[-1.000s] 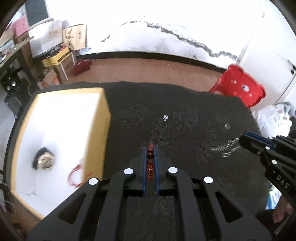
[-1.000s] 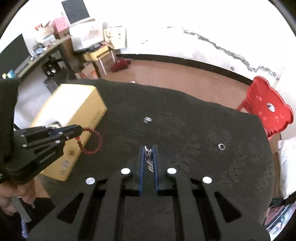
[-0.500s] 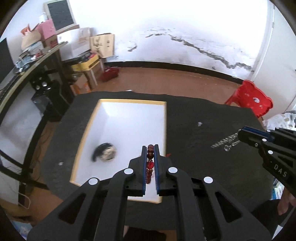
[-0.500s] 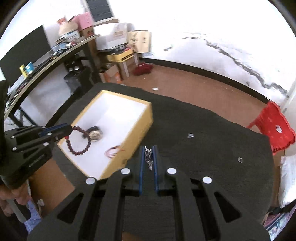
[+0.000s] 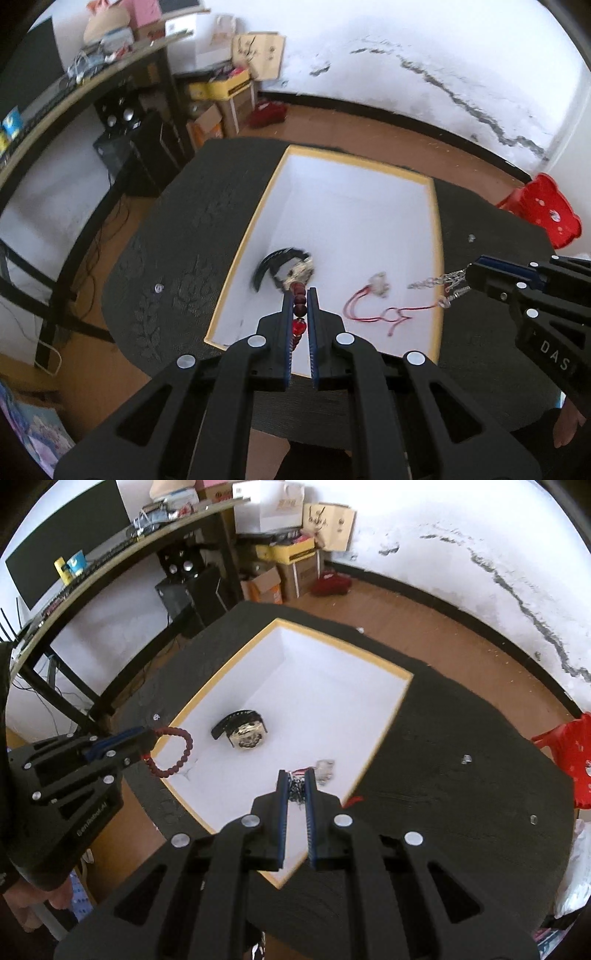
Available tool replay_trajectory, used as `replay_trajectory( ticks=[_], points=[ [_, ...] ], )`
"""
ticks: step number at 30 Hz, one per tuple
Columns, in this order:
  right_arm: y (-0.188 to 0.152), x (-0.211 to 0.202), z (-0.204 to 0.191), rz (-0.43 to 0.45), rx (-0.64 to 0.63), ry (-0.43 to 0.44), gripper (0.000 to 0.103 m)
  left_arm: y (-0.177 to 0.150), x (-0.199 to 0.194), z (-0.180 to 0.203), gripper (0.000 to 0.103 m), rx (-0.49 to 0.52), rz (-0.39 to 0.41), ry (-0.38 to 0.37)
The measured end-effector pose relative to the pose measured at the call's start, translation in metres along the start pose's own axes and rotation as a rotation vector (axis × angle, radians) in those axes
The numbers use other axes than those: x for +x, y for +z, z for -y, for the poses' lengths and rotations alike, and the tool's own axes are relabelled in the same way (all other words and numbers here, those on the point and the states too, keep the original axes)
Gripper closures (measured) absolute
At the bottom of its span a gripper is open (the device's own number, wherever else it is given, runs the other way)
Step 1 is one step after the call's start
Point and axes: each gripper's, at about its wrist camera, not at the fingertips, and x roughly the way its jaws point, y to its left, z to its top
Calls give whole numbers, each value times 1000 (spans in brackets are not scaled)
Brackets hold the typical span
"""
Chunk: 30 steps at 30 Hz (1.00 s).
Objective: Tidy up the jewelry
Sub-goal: 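Carry the bracelet and silver chain over the white box with both tools, then open both tools to drop the bracelet and chain into the box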
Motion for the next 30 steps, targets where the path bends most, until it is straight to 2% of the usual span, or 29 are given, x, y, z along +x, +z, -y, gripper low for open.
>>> replay_trajectory(
  ticks=[9,12,20,26,28,29,30],
  points=[
    [6,86,-3,-105,15,-15,94,0,71,-17,96,-31,-69,17],
    [5,103,0,-126,11,-22,94,-3,93,-19,96,-40,-100,13],
    [5,124,6,-144,-7,-33,94,-6,128,-14,96,-29,-141,25],
    [5,127,12,-146,1,-18,94,-6,136,-11,94,-40,-151,30],
    [5,125,14,-140,4,-13,93,-6,137,-11,83,-47,-160,34],
    [6,123,14,-134,0,-10,90,-5,135,-10,55,-52,-155,37],
    [6,120,15,-127,-2,-10,77,-5,133,-10,26,-53,-145,38]
  ],
)
